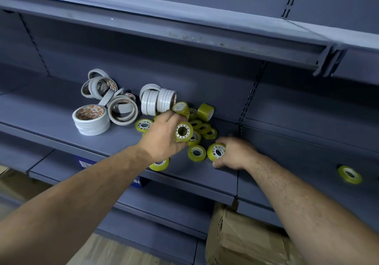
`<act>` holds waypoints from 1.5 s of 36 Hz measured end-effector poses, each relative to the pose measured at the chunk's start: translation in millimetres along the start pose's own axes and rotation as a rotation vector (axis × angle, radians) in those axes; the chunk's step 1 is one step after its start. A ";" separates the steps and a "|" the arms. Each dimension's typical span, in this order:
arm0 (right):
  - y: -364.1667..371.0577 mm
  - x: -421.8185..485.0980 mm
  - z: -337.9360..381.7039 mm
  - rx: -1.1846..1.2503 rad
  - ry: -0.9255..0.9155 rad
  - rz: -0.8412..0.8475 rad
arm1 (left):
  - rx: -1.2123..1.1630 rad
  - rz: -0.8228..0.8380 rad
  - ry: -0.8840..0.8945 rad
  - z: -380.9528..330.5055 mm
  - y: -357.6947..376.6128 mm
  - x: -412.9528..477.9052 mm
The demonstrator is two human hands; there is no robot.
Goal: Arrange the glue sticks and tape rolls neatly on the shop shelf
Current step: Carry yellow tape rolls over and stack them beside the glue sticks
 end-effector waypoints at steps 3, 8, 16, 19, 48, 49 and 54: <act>3.4 0.3 -0.7 0.018 0.000 -0.004 | 0.011 -0.032 0.026 -2.7 -0.3 -1.0; 7.2 1.7 -0.8 0.046 0.007 -0.017 | 0.011 -0.025 0.008 -3.1 -2.7 -2.4; 8.1 1.5 -0.6 0.009 -0.017 -0.049 | 0.033 -0.017 -0.001 -3.3 -2.9 -5.1; 6.9 2.5 -0.2 0.003 -0.019 -0.048 | 0.029 -0.014 0.011 -4.0 -2.8 -6.1; -22.0 -126.0 -116.8 0.147 0.161 -0.528 | -0.256 0.168 0.099 -145.7 93.7 15.2; -24.0 -132.6 -127.9 0.171 0.195 -0.533 | -0.265 0.177 0.109 -157.6 98.4 15.5; -30.9 -169.5 -185.5 0.348 0.303 -0.559 | -0.292 0.239 0.133 -218.9 126.5 17.9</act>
Point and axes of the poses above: each hand's wrist, its own x-axis towards the middle knuckle, its own y-axis out of the palm, z = x × y, the point moved 2 cm from there along x, towards the middle knuckle, and after that the axes turned 3 degrees about -y, right-handed, at the moved point
